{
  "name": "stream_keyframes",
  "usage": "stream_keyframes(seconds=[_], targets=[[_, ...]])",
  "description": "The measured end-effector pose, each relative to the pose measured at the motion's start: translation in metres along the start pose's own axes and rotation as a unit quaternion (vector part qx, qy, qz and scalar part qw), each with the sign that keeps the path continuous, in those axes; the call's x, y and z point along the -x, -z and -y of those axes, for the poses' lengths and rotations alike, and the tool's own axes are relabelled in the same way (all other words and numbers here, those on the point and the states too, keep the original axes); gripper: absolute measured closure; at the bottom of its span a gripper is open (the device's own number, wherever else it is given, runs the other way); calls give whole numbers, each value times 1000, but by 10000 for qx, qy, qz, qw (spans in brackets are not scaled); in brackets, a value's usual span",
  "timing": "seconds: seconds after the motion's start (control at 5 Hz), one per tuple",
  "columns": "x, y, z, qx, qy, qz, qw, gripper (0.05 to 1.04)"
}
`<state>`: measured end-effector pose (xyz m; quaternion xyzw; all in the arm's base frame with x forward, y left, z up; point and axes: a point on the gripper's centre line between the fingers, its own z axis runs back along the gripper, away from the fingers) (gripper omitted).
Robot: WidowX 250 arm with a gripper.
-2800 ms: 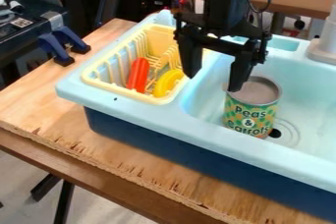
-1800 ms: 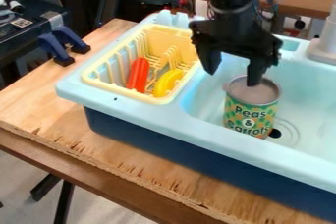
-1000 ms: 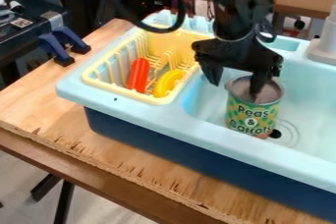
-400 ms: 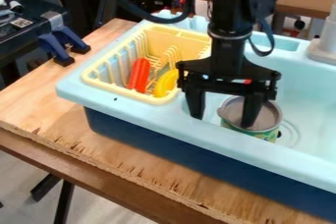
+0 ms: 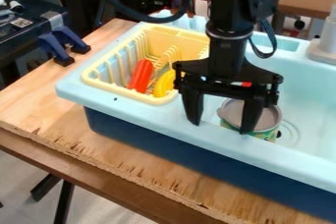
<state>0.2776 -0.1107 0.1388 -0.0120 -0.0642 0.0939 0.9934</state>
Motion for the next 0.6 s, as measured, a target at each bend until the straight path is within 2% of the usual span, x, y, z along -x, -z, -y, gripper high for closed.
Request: stream_keyframes(seconds=[0.2, 0.4, 0.6], targets=[[-14, -12, -8, 79, 27, 102, 9999, 81], [-32, -51, -12, 347, 199, 150, 9991, 81], [-38, -83, -7, 384, 507, -182, 9978, 81]])
